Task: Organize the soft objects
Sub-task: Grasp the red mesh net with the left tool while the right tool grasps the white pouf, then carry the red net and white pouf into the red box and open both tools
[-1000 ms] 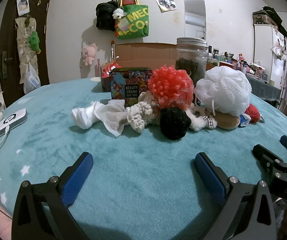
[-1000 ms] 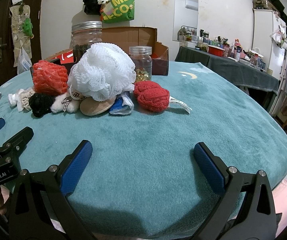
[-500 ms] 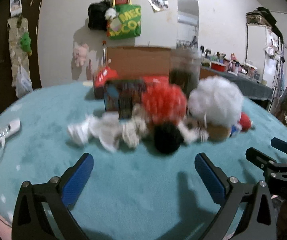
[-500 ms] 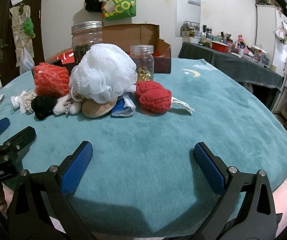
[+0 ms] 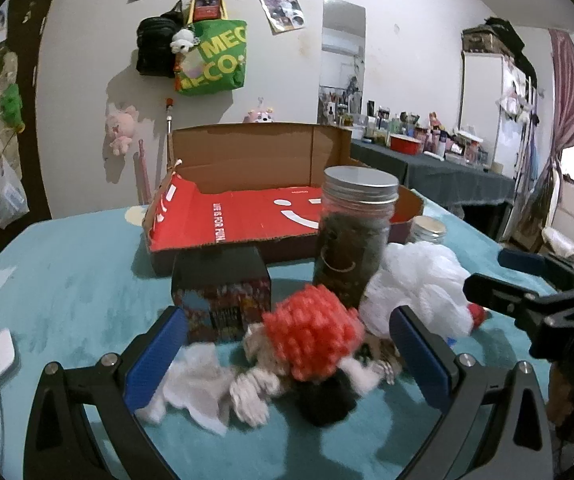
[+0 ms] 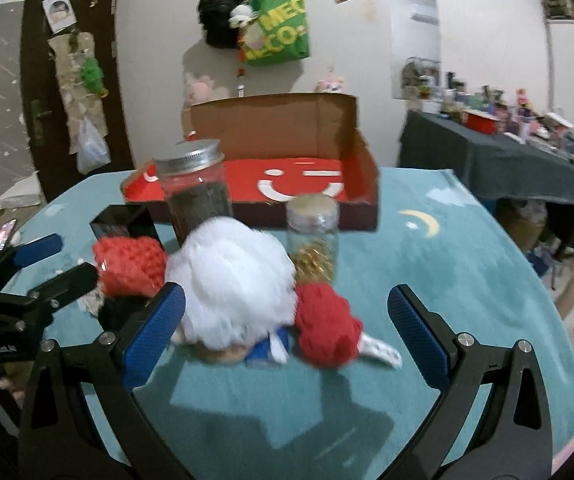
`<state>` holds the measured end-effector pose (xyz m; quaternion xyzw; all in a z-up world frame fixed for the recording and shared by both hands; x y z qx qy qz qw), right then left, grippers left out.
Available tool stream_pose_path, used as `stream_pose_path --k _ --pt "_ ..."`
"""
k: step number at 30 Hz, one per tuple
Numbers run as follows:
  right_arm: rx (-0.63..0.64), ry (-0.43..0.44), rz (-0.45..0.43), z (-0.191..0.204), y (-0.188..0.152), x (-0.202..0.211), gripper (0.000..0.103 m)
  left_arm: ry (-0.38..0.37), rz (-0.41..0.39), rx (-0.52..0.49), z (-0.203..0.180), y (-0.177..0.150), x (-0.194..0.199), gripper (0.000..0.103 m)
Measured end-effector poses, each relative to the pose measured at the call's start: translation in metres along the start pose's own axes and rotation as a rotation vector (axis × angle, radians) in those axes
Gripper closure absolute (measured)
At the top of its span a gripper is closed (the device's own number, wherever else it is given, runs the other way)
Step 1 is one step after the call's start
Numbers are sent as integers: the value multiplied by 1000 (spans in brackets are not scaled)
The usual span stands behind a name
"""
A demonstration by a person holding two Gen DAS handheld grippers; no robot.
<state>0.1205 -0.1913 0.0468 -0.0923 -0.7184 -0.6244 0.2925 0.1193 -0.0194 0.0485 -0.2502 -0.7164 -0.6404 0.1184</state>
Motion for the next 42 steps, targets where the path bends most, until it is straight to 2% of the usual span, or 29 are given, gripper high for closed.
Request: stream_pose_path --k 4,8,12,13,14,15,16,19,23,34,42 --pt "3 91 42 0 12 -23 0 2 31 -33 1 2 -12 0" --pt "14 210 106 7 17 -47 0 -34 101 -50 1 -2 -27 1" --pt "34 303 151 18 14 -62 0 -81 168 -30 3 -8 -36 20" --pt "44 305 171 20 12 -68 2 -98 180 -25 2 -9 -36 23" --pt "46 312 179 22 10 -70 15 -118 188 -26 1 -10 -36 35" --pt "45 330 189 25 8 -71 23 -137 196 -31 0 -11 -36 49" --pt "38 349 201 28 5 -72 33 -151 207 -41 -3 -13 -35 51" --pt "29 352 184 29 1 -66 52 -137 193 -76 -10 -16 -28 54" --pt "-3 331 143 26 0 -52 59 -132 176 -78 -12 -15 -20 55" --pt "-3 243 53 18 7 -12 60 -120 132 -88 -11 0 6 56" --pt "16 210 -15 7 29 14 60 -122 95 -88 0 33 20 56"
Point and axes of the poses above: each gripper's, at about its wrist camera, not at the fingertips, and x roughly against the way its jaws point, z to its left, y to its top, the point moved 6 cm from there along -x, roughly the way its jaws point, and after that the axes turned 8 degrees about x, right-handed, at the moved point
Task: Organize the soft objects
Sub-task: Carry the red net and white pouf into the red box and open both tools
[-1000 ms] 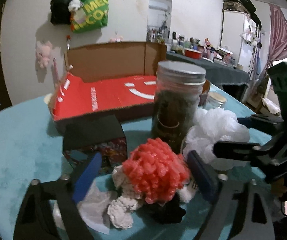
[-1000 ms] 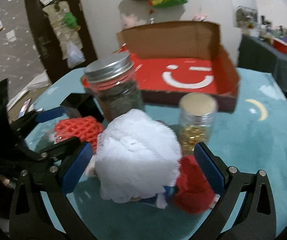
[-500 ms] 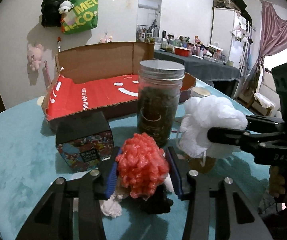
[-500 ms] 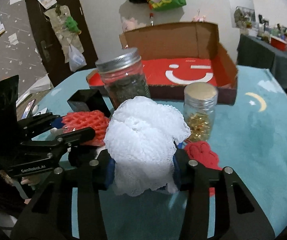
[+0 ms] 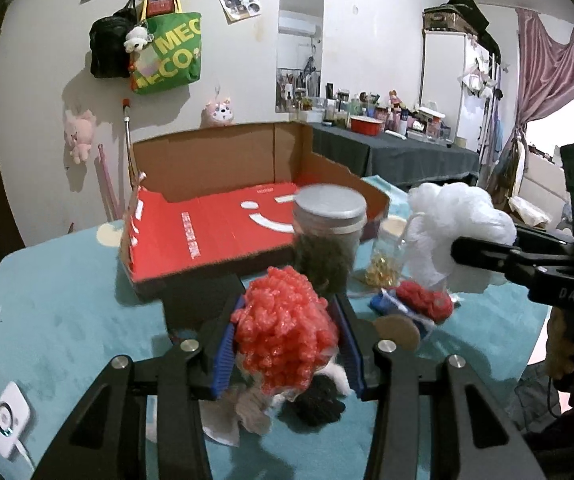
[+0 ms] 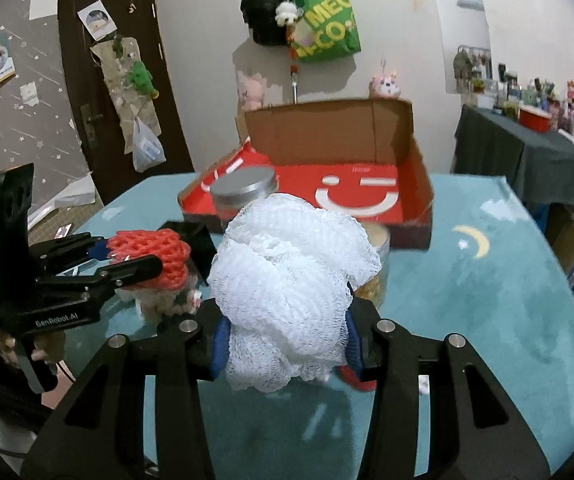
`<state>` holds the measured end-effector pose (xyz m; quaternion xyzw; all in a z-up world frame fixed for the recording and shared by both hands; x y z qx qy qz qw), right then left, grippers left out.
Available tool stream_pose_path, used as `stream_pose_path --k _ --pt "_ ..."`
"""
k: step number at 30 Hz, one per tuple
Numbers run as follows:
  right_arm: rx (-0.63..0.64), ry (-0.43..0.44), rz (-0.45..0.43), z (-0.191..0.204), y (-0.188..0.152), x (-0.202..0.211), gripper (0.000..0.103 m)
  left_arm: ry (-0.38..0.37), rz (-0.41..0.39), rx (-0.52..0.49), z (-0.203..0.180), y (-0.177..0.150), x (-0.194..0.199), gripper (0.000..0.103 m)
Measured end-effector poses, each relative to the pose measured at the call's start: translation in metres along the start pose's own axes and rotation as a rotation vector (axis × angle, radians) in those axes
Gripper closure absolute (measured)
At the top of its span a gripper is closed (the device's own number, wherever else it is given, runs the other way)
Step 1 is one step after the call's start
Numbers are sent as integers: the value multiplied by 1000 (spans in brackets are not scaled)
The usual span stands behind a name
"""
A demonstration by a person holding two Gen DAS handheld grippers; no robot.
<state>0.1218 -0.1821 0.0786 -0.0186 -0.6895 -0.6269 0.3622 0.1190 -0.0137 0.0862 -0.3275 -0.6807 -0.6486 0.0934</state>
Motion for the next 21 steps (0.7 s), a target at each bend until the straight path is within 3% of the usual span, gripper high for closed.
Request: stream_pose_path --k 12,21 --pt "132 -60 -65 -18 75 9 60 -18 -51 -89 15 89 0 56" --pt "181 -51 -8 -45 143 -45 60 34 16 -146 32 141 -67 55"
Point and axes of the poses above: each gripper's, at about its wrist camera, not at the fingertips, and x roughly against the way its jaws point, z to its left, y to its top, the point moved 6 cm from there along -x, roughly the way its jaws point, and after that the axes turned 8 degrees about x, right-handed, at the moved point
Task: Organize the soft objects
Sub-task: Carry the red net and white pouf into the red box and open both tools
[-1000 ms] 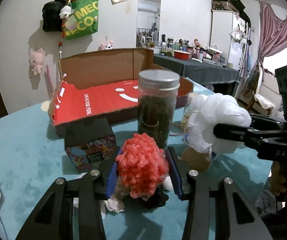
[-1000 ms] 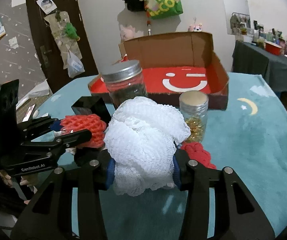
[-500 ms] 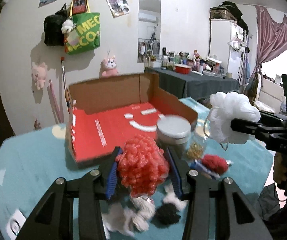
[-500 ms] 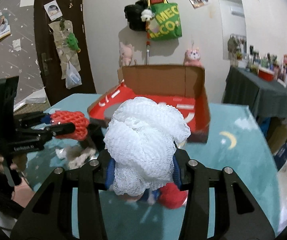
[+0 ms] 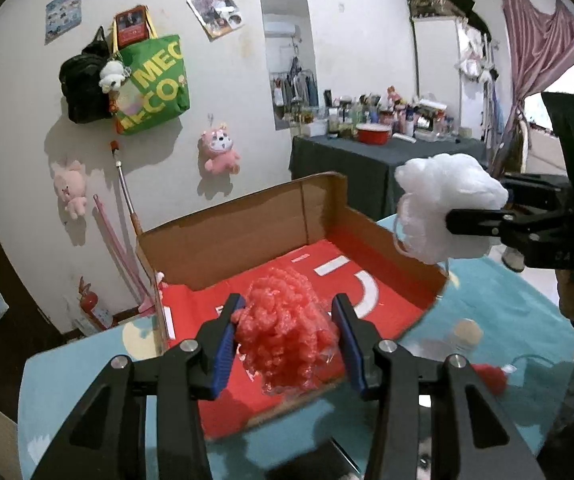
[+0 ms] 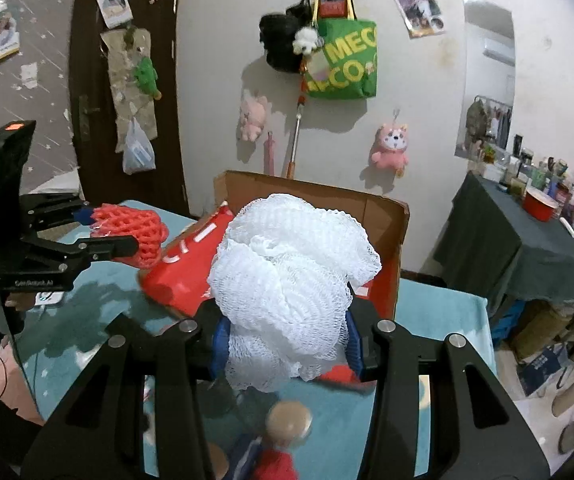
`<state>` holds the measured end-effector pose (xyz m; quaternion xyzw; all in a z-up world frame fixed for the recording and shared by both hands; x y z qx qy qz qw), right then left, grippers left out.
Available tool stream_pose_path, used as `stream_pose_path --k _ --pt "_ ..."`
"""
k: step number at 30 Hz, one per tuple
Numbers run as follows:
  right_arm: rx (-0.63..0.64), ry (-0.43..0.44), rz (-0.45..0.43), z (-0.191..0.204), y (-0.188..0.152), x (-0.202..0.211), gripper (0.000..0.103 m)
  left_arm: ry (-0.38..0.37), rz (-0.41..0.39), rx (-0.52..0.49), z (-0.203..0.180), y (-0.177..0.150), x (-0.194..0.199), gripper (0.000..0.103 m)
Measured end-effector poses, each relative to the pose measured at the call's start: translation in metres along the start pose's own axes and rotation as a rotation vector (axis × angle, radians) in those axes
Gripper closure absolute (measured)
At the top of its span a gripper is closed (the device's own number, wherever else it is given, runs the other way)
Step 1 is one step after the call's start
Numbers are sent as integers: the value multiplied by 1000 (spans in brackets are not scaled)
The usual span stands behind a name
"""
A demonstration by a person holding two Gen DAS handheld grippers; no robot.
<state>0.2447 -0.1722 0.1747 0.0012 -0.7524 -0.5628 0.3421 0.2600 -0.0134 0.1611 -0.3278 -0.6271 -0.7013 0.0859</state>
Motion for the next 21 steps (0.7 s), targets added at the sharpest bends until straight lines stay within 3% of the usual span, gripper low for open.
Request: stream_pose_path --k 11,21 --pt "-27 -13 199 -39 19 -144 60 30 157 41 33 22 -125 54" --pt "-96 -29 364 -61 3 -250 60 54 250 81 53 15 -211 54"
Point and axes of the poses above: each gripper's, at about its wrist camera, not at the fingertips, and x roughly against the way its jaws point, z to its left, y to its top, the point moved 6 cm from there along -x, roughly the way its jaws point, and after that the axes turned 8 degrees about x, right-handed, at the moved point
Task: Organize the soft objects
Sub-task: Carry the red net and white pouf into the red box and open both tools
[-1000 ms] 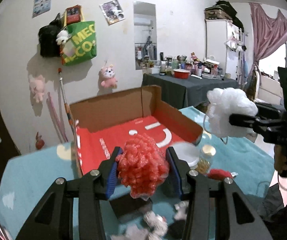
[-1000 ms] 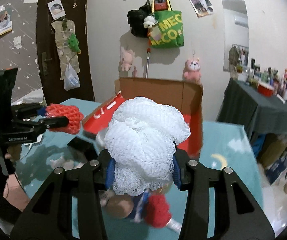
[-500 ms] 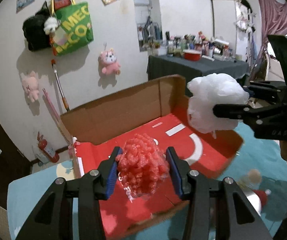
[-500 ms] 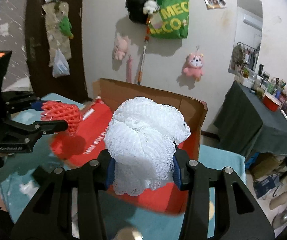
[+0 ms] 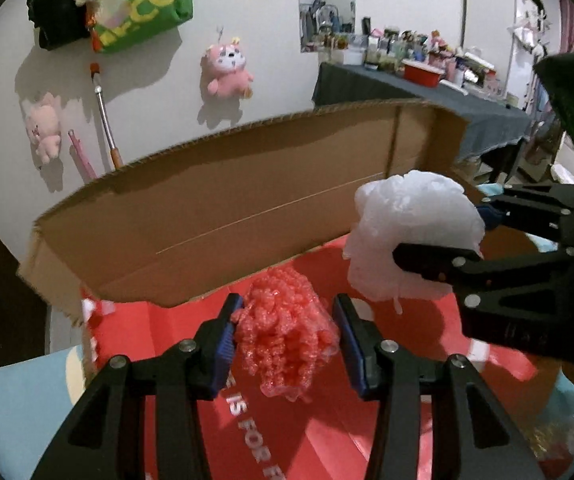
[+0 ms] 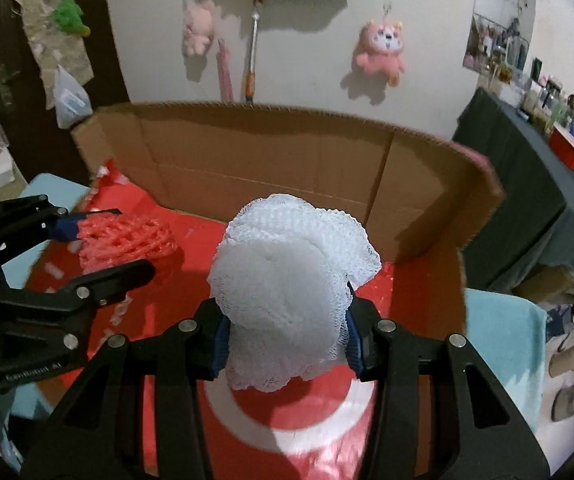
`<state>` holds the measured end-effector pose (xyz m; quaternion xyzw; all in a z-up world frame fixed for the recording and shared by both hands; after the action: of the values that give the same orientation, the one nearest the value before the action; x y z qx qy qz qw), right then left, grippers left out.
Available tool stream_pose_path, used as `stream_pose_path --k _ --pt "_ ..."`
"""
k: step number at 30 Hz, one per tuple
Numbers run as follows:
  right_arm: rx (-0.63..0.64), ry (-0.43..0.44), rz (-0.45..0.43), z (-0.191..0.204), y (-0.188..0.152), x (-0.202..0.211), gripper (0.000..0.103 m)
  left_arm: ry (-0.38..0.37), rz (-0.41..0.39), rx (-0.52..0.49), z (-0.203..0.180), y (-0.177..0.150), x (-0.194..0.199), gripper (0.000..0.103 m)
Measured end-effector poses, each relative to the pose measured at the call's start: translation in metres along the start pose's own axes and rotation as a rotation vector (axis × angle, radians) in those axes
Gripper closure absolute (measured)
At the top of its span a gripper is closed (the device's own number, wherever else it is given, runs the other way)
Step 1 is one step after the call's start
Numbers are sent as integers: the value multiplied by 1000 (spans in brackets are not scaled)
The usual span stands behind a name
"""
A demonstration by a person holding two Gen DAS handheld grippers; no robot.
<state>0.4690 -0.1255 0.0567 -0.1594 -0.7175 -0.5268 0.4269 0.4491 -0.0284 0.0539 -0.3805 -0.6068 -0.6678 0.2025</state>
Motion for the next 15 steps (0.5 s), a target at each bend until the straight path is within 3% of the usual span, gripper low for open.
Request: stream_pose_path --k 10,15 --pt "-44 -9 117 -8 -2 -62 59 35 30 -10 7 -7 -37 49" --pt "-30 -4 119 -9 -8 -61 54 45 43 -21 5 -8 -37 47"
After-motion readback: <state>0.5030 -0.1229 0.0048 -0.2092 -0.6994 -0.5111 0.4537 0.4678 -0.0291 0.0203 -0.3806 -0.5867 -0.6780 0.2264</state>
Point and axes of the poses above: each gripper's, at about its wrist camera, not at the fingertips, and x roughly against the way its jaws point, z to its left, y to its top, the point moved 6 cm from there along -x, roughly the way its jaws point, and after that the axes turned 8 degrees about x, right-handed, at the moved point
